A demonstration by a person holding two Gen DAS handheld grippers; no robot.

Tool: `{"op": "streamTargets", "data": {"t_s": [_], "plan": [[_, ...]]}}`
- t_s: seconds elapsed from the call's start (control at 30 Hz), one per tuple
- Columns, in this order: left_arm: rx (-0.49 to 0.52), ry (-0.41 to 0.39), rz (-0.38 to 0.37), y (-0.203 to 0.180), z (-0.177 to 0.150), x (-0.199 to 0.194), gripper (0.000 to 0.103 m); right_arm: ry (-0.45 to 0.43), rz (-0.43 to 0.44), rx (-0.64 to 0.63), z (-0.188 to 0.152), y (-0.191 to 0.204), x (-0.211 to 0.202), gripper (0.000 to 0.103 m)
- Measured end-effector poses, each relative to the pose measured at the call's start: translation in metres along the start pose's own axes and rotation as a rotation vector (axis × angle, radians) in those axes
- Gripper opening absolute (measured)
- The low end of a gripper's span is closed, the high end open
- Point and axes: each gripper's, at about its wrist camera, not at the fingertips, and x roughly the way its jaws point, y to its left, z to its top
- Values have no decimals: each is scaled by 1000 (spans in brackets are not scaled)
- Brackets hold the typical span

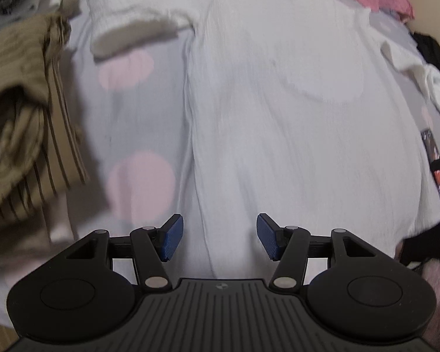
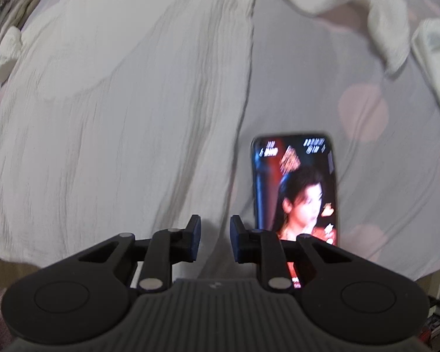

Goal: Fold clothes

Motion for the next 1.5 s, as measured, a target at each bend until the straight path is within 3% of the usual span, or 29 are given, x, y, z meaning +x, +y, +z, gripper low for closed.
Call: {"op": "streamTargets", "data": {"t_s": [0.23, 0.3, 0.33, 0.37, 0.4, 0.43, 0.5, 0.63, 0.73, 0.93, 1.17, 1.2, 1.33, 1.5], "plan": [[34, 135, 61, -7, -22, 28, 54, 39, -8, -29, -8, 4, 8, 26], [54, 145, 73, -11, -24, 32, 55, 51, -11, -37, -11, 5, 10, 19], [66, 144, 81, -14, -25, 33, 55, 56, -12, -41, -12, 5, 11, 8], [70, 142, 86, -16, -25, 33, 55, 62, -13, -45, -13, 6, 13, 8], [80, 139, 88, -18, -26, 33, 47, 67, -14, -50, -14, 7, 14, 8], [95, 134, 85, -21, -26, 31, 31, 73, -15, -54, -15, 7, 15, 7], [125, 128, 71, -25, -26, 24, 9, 73, -26, -63, -16, 9, 9, 6], [96, 120, -23, -23, -21, 4, 2, 68, -55, -110, -14, 10, -20, 6], [104, 121, -44, -19, -22, -14, 1, 92, -112, -174, -14, 8, -41, 5], [140, 184, 22, -17, -13, -15, 1, 173, -198, -199, -13, -9, -41, 5], [68, 272, 27, 3, -12, 21, 3, 199, -154, -128, -9, -20, -22, 8], [50, 281, 23, 7, -11, 22, 6, 192, -145, -118, -8, -23, -25, 10], [-15, 252, -35, 16, -2, 10, 38, 125, -135, -55, 1, -42, -45, 23], [-25, 144, -76, 16, 24, -6, 40, -24, -139, 115, 22, -86, -72, 23]]}}
